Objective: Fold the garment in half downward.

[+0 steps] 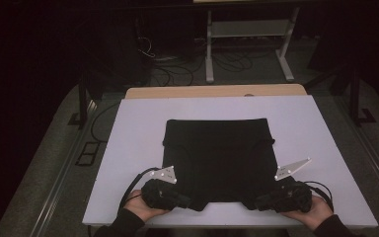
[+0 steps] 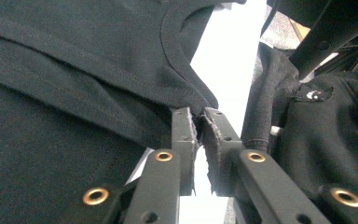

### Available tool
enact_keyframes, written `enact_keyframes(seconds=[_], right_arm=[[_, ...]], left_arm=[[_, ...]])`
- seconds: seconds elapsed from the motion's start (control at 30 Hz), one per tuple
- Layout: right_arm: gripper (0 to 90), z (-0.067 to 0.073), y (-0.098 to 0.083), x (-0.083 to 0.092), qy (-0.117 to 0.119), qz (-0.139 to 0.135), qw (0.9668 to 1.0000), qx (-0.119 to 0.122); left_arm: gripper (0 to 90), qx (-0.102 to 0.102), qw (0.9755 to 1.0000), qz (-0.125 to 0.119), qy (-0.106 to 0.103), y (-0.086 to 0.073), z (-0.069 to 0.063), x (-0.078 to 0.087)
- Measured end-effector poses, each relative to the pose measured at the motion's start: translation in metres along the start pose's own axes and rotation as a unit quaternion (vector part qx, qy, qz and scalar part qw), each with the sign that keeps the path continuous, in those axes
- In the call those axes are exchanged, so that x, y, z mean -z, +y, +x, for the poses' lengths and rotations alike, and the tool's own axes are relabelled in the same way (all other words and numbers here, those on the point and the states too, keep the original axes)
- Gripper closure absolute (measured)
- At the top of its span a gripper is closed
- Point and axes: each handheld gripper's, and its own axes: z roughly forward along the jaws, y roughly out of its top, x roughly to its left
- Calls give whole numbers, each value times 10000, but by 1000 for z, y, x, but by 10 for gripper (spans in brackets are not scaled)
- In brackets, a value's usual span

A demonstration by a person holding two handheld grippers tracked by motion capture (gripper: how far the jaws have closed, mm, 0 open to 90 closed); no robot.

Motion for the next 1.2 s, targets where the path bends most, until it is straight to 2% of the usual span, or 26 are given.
enact_keyframes(seconds=[0.27, 0.47, 0.6, 0.67, 0.93, 1.03, 1.13, 1.2], right_arm=[[635, 0, 1, 2, -87, -81, 9999, 7], [566, 1, 1, 4, -166, -141, 9998, -14], [500, 0, 1, 5, -226, -219, 9995, 9], [458, 0, 2, 6, -245, -273, 9993, -33], [282, 1, 4, 12, -369, -622, 9974, 77], [211, 1, 6, 14, -427, -733, 9963, 111], [132, 1, 8, 17, -513, -842, 9951, 125], [113, 0, 9, 19, -585, -903, 9941, 123]], left_arm=[[669, -60, 9999, -103, 124, 0, -1, 2], [555, -20, 9995, -215, 229, 1, -1, 4], [474, 10, 9984, -368, 437, 1, -3, 7], [441, 31, 9980, -420, 477, 1, -2, 8], [269, 131, 9958, -607, 669, 2, 1, 12], [226, 246, 9949, -761, 620, 2, 2, 15], [220, 277, 9940, -863, 607, 1, 4, 17], [198, 270, 9937, -885, 631, 1, 5, 17]])
